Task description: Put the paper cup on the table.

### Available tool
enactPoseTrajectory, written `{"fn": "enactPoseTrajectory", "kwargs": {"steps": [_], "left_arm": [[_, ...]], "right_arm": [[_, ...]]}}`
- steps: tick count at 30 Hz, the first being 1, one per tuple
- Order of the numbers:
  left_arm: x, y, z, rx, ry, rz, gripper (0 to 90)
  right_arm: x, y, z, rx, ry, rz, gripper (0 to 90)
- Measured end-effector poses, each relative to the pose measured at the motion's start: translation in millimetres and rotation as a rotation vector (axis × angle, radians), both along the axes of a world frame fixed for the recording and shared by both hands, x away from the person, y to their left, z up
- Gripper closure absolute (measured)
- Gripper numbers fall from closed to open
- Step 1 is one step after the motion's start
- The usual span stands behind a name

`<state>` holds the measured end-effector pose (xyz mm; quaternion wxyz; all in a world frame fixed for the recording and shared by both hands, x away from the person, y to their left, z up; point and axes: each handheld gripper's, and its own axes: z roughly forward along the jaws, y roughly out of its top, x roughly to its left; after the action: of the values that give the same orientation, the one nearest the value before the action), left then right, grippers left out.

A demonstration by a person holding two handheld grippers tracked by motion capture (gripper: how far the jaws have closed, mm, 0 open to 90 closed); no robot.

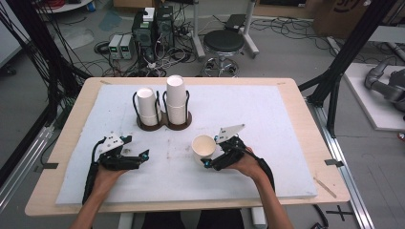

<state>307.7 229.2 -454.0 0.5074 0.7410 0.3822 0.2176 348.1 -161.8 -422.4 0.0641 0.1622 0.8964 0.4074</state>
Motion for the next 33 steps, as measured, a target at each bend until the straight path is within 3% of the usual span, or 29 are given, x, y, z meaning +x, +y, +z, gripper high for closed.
{"fn": "enactPoseTrajectory", "kwargs": {"steps": [13,25,33], "left_arm": [[-0.9,-0.6,-0.1,0.006,-0.005,-0.008,8.9],[-3.1,-0.6,-0.2,0.008,-0.017,0.000,8.8],[-0.6,-1.3,-0.2,0.016,0.007,0.007,8.9]], "right_arm": [[-3.5,-24.7,-7.9,0.013,0.021,-0.062,19.3],[-3.8,-49.7,-12.4,0.037,0.014,-0.126,19.3],[-3.4,-67.7,-16.3,0.072,0.007,-0.199,19.3]]}}
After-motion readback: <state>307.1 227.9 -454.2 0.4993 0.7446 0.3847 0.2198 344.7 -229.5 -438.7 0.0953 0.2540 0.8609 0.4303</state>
